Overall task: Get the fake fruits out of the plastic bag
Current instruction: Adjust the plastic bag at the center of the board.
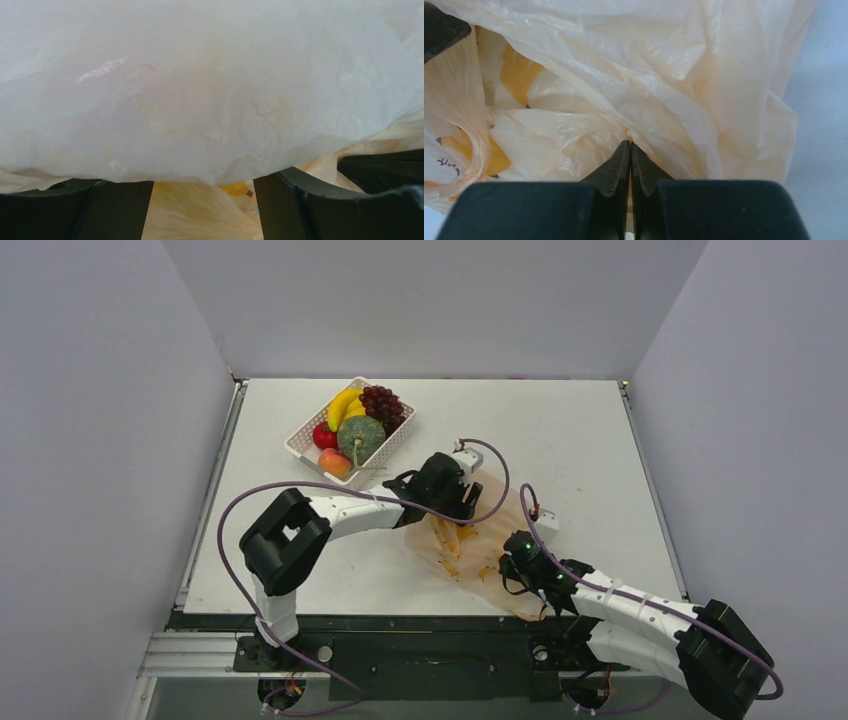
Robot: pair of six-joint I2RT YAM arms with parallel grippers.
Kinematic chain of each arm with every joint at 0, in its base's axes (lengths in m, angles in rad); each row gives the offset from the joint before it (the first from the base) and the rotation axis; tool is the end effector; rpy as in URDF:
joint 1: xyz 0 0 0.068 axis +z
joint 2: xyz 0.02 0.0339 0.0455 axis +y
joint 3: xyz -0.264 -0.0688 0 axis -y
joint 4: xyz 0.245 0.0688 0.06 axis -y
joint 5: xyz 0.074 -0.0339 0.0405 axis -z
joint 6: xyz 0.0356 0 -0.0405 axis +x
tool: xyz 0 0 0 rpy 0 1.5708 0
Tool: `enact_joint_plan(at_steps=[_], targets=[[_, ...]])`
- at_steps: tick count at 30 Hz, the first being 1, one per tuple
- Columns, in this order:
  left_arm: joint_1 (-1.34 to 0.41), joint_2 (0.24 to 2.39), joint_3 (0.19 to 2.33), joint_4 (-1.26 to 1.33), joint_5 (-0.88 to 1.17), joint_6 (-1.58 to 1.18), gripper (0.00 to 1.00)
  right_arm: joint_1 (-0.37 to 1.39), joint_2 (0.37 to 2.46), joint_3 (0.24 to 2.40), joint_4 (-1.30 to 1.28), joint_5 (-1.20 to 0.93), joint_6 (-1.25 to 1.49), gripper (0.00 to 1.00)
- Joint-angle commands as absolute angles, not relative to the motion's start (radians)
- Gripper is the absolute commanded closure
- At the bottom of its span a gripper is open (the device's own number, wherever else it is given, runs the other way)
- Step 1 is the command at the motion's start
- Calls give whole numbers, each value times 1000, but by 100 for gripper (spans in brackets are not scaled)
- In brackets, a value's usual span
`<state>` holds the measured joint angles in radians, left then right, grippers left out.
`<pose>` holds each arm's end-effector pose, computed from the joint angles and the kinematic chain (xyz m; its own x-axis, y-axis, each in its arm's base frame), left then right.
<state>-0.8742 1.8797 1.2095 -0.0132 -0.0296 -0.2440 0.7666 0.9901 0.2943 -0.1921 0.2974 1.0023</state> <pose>0.2668 -0.3173 0.1907 -0.5748 0.3108 -0.7570 0.6318 0.7564 -0.1692 0.1296 0.1103 0.1394 -0.7475 0.3987 -0.5313 0.1855 0.8933 0.4094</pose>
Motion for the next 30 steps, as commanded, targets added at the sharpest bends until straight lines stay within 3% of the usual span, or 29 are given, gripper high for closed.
enact_joint_plan(at_steps=[1,6,12,16,22,30], targets=[[-870,1773,1207,-50,132,-258,33,773,956,330,-194,276,933,100],[-870,1535,1118,-18,300,-391,25,770,893,416,-202,162,888,96],[-830,1307,1079,-111,381,-404,20,770,860,539,-190,91,823,60],[-781,1165,1058,-202,372,-394,17,773,878,629,-217,71,761,44],[-738,1020,1041,-338,371,-371,13,852,1022,633,-55,28,837,33],[-737,916,1013,-400,388,-377,13,1045,1222,749,-215,385,1038,27]])
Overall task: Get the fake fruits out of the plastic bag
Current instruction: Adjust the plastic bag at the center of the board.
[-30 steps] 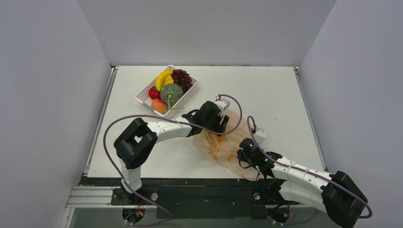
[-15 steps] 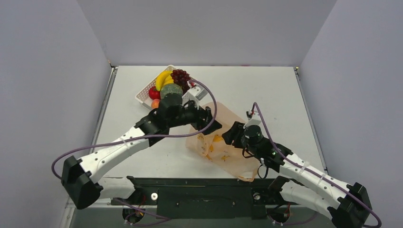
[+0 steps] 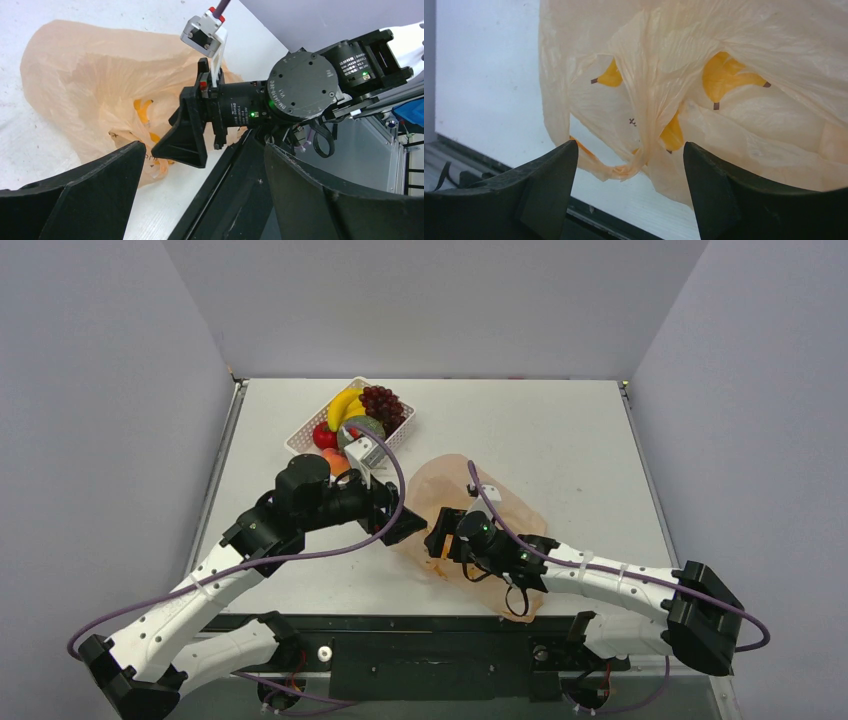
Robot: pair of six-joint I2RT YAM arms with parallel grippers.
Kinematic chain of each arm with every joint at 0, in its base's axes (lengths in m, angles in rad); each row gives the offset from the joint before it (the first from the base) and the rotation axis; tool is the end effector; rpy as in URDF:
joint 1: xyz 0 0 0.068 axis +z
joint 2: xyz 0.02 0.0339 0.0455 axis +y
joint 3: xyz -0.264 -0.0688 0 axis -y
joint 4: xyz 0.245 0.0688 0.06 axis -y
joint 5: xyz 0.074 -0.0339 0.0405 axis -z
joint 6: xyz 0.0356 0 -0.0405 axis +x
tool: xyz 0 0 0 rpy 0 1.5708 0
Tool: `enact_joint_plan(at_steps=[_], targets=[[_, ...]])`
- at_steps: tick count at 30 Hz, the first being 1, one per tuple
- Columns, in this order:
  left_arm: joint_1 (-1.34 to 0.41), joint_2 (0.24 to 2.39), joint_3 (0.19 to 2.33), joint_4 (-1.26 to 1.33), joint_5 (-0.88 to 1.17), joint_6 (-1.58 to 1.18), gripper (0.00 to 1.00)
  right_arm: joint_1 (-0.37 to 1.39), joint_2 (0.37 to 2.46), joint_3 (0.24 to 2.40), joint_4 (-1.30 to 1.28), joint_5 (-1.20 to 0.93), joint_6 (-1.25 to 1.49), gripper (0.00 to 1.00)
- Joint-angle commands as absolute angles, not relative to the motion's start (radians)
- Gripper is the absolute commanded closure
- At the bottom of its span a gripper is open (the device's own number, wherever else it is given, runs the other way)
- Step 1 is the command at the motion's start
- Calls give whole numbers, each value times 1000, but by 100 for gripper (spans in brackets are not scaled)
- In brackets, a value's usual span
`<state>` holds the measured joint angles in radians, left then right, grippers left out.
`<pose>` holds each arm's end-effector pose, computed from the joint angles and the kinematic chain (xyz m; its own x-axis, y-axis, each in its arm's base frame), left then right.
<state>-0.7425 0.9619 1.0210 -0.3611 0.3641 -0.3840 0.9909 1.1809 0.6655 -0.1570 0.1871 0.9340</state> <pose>0.1480 -0.1530 0.3725 -0.5337 0.0147 -0.8455 0.7360 0.5005 -0.4559 0.1412 0.2035 0.2213 -0.7997 0.2209 -0.5583 -0.1669 0.8114 0.5601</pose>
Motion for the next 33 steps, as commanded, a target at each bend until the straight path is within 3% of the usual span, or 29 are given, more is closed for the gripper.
enact_joint_plan(at_steps=[1,4,12,17,23,27,33], targets=[[-737,909,1010,-402,393,-378,13,1056,1248,755,-222,433,1036,27],[-739,899,998,-399,418,-383,12,1057,1308,753,-165,432,1001,30],[-743,859,951,-397,469,-391,13,1042,1454,816,-143,436,960,54],[-752,857,935,-394,507,-390,13,1053,1478,956,-281,437,881,99],[-812,819,873,-294,525,-390,14,1007,1348,1100,-382,286,897,100],[-916,803,775,-132,398,-396,15,903,1341,1135,-356,28,932,100],[-1167,967,735,37,75,-266,19,834,1326,1134,-342,-63,931,100]])
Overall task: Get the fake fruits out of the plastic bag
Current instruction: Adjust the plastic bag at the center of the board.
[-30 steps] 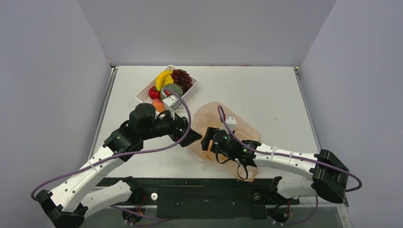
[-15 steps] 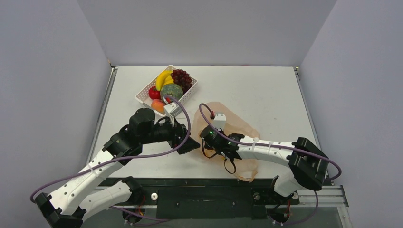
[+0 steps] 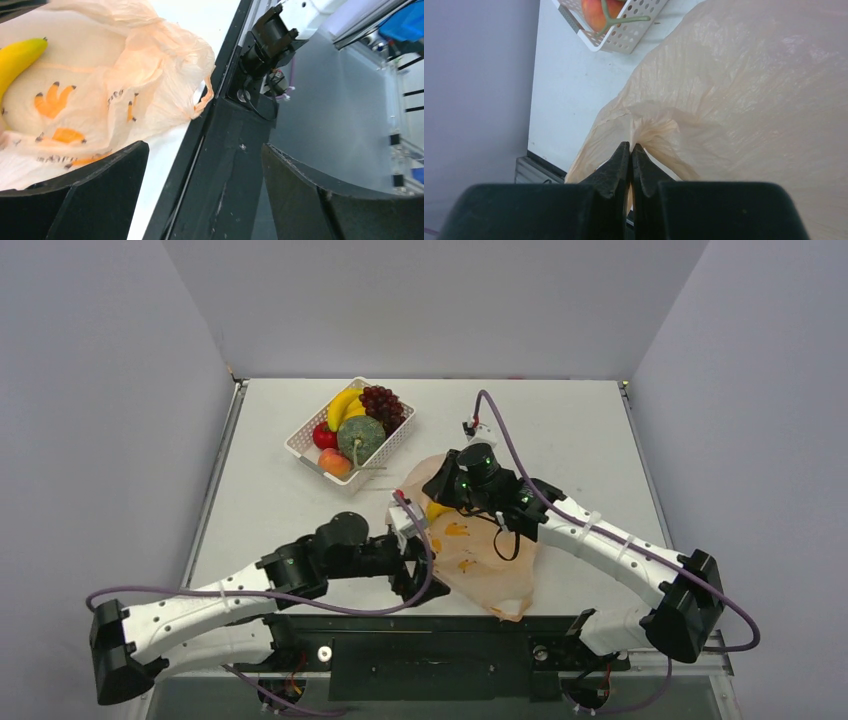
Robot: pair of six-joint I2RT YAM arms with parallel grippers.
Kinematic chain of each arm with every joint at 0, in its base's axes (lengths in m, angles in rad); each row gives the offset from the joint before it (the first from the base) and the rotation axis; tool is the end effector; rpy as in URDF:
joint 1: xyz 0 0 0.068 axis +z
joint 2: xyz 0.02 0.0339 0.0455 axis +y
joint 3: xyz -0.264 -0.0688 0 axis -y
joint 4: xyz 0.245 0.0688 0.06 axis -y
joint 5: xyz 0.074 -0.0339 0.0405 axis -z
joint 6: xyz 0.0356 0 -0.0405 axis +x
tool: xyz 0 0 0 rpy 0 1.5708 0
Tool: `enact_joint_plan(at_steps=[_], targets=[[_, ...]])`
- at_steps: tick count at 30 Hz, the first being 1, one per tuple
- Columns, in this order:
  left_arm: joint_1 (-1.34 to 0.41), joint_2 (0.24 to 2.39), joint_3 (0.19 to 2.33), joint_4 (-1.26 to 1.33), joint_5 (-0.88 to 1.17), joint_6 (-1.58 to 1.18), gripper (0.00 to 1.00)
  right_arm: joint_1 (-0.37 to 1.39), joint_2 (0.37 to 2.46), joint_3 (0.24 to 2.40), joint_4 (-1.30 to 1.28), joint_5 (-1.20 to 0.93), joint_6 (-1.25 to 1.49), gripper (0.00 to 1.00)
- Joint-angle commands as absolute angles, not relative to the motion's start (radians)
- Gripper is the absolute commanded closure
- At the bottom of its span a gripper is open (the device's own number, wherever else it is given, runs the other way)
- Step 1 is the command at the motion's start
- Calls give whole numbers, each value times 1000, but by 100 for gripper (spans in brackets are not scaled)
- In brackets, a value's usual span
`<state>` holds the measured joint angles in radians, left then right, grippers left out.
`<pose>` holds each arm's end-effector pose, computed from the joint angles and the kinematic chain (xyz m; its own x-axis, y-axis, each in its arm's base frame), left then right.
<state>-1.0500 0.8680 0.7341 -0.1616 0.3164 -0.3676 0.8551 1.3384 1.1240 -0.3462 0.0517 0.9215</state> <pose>0.0916 -0.1819 0.3103 -0.4847 0.1586 -0.8602 0.8554 0.2911 -0.4284 0.2009 0.2283 0.3187 -0.7883 0.3056 -0.5340 -0.1604 0.7357 0.6580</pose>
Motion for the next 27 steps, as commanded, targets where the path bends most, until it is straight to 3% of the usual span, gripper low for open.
enact_joint_plan(at_steps=[1,12,25,27], targets=[[-1201,991,729,87,11,-235,20,830,1317,1138,-341,-65,931,100],[-1169,1337,641,492,-416,-53,20,769,1272,1189,-356,-137,932,100],[-983,1610,775,492,-308,-227,24,753,1249,1186,-388,-134,905,100],[-963,1634,790,460,-271,-275,26,751,1214,1173,-433,-63,864,87]])
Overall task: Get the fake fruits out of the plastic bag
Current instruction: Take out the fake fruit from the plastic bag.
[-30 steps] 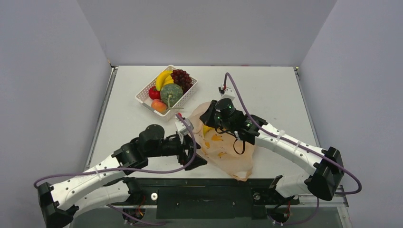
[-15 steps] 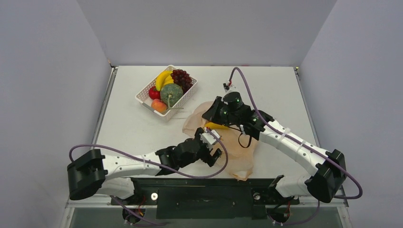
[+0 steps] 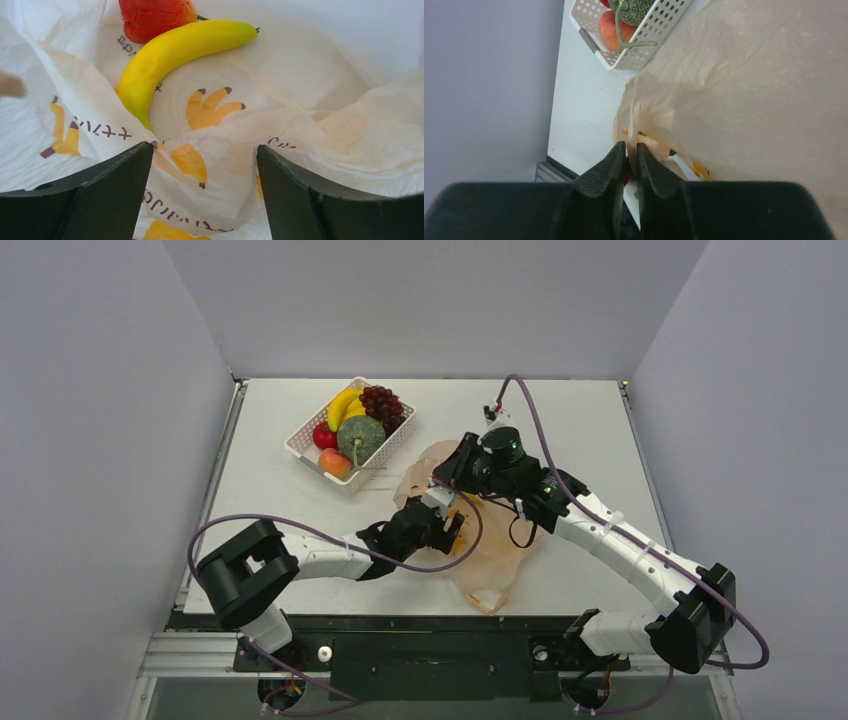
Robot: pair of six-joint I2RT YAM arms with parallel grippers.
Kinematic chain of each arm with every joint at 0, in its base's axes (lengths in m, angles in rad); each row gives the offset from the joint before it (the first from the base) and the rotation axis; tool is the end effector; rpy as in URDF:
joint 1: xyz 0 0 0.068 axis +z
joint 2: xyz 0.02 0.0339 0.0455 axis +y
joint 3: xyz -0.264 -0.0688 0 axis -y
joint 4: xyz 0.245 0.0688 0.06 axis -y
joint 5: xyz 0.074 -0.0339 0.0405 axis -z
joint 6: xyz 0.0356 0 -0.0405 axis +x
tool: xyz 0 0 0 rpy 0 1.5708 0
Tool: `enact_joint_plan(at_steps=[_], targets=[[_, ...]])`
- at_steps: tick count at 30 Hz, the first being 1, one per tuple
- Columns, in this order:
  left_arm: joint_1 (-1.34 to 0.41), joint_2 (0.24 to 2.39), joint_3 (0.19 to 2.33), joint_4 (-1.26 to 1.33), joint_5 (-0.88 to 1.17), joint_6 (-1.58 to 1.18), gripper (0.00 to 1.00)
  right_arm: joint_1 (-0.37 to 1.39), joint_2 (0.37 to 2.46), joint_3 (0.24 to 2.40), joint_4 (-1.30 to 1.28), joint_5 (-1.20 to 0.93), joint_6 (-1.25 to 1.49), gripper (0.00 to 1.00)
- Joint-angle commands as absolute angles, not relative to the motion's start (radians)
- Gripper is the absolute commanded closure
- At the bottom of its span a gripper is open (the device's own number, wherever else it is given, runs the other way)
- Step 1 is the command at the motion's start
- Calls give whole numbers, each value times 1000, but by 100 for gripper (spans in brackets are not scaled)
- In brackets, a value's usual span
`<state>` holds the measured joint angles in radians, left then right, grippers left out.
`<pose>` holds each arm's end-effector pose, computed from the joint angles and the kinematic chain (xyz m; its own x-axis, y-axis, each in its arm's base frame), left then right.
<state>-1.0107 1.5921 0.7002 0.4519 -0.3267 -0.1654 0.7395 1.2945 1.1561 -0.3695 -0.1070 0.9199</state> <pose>0.1816 -0.2681 0.1786 -0.3299 0.2326 -0.9149 0.6020 0.7983 -0.0141 0.2150 0.2013 0.3399 -0.8056 0.3358 -0.4881 -0.1619 0.6677 0.7266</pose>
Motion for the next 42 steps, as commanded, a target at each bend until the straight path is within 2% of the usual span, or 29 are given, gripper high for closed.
enact_joint_plan(at_steps=[1,2,4,6,10,13,15,16,18,21,31,37,42], targets=[[-952,1638,788,459,-241,-308,26,751,1202,1167,-486,10,838,73],[-943,1645,779,462,-209,-324,26,750,1171,1163,-515,54,826,61],[-933,1651,764,480,-171,-375,26,748,1109,1130,-573,146,800,47],[-923,1658,759,491,-144,-411,26,745,1039,1071,-604,197,794,40],[-905,1661,777,504,-98,-443,26,746,883,892,-618,234,817,39],[-897,1658,806,492,-74,-453,26,781,825,800,-542,230,817,45],[-890,1655,819,487,-58,-458,26,847,809,752,-465,276,813,55],[-888,1655,822,484,-52,-459,26,880,817,738,-440,290,809,69],[-880,1651,826,479,-45,-467,26,907,856,729,-391,344,809,86],[-870,1648,837,463,-41,-478,26,915,926,694,-308,462,858,99],[-836,1672,886,423,-26,-483,27,892,1198,541,136,572,865,100],[-805,1726,921,424,38,-503,29,834,1297,448,309,439,893,100],[-774,1805,990,360,82,-469,31,793,1387,410,359,183,916,100]])
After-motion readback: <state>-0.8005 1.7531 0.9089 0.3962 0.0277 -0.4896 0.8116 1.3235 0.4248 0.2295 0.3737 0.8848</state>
